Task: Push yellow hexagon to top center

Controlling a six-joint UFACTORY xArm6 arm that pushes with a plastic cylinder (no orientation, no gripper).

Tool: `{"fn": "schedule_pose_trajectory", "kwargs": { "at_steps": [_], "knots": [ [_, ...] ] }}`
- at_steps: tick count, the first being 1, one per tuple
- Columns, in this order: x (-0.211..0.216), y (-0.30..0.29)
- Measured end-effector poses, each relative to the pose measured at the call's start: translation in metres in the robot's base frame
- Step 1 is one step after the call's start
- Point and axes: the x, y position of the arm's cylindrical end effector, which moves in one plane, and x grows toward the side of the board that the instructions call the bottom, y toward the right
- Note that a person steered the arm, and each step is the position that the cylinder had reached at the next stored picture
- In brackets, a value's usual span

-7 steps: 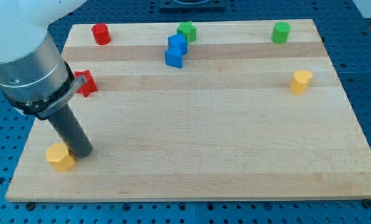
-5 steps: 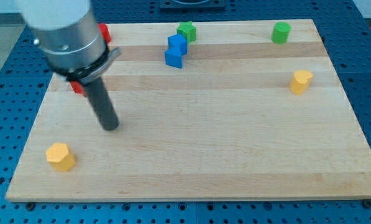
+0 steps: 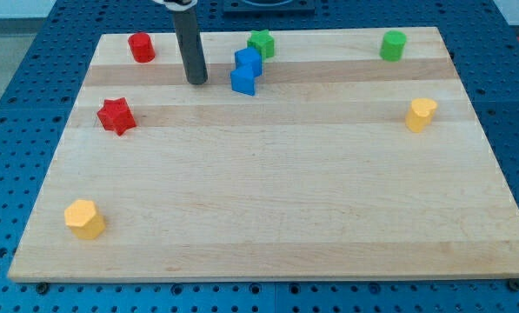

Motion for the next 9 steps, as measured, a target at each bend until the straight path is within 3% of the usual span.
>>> {"fn": "schedule_pose_trajectory", "kwargs": {
  "at_steps": [4,9],
  "knots": [
    [0.013,0.095],
    [0.086,0.161]
  ]
}}
